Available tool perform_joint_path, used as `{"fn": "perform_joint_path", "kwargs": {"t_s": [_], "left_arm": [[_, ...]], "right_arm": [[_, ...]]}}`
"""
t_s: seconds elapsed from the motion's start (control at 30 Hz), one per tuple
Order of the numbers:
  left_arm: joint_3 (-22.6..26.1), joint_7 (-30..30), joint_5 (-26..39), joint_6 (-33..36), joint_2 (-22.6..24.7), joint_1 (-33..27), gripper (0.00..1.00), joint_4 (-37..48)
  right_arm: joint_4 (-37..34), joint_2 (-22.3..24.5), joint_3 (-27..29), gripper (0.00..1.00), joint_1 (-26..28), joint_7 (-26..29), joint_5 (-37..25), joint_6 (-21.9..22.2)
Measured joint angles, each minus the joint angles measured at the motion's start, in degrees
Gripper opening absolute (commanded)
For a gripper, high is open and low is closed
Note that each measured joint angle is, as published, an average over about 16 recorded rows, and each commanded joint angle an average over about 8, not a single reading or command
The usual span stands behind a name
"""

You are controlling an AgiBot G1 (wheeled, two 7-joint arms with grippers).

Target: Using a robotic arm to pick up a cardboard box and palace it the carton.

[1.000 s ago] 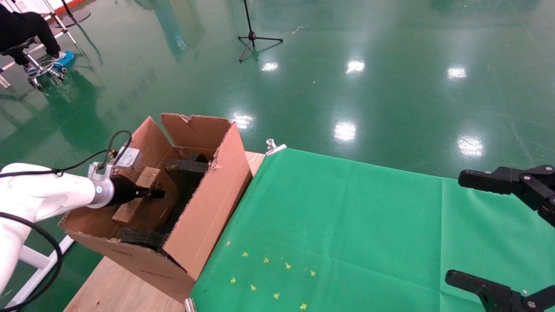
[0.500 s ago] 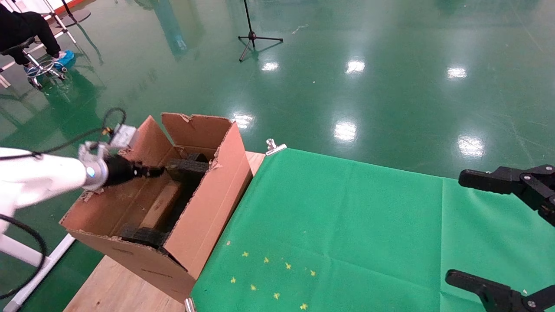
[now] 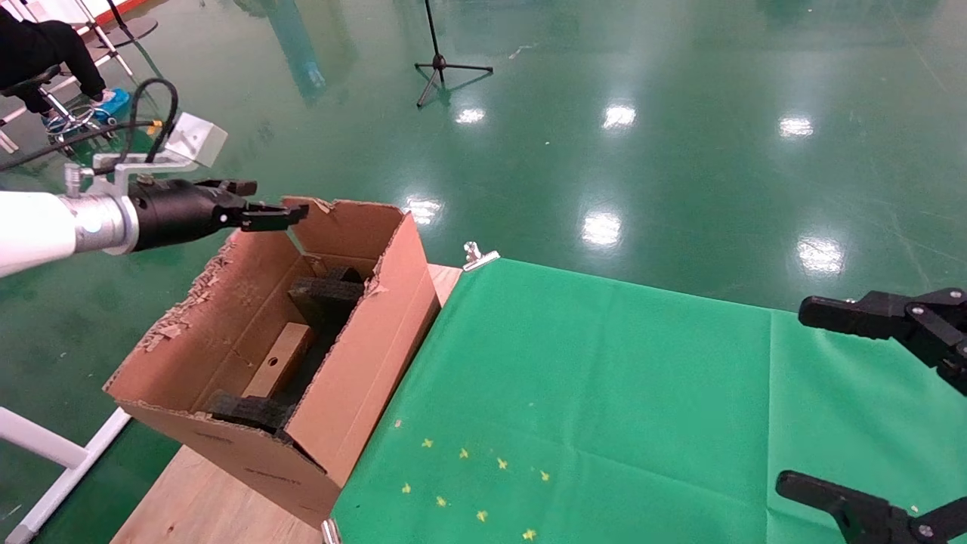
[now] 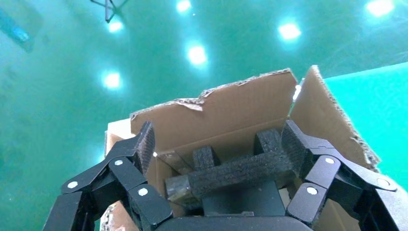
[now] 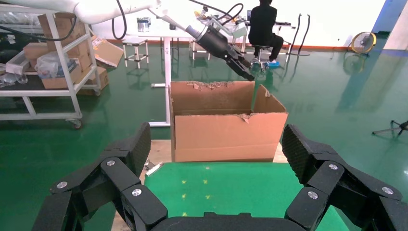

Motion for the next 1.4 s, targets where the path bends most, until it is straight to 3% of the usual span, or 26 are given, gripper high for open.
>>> {"fn": "perform_joint_path", "kwargs": {"t_s": [0.33, 1.4], "left_arm": [[-1.00, 1.55, -4.53, 3.21, -0.22, 2.55, 1.00, -4.32], [-7.21, 10.49, -31.34, 20.79, -0.83, 16.40, 1.00, -26.96]], "right_arm": [[-0.01, 0.00, -0.01, 1.00, 0.00, -0.01, 0.01, 0.01], [-0.02, 0.01, -0.03, 1.00, 0.01, -0.02, 0.03, 0.01]]}}
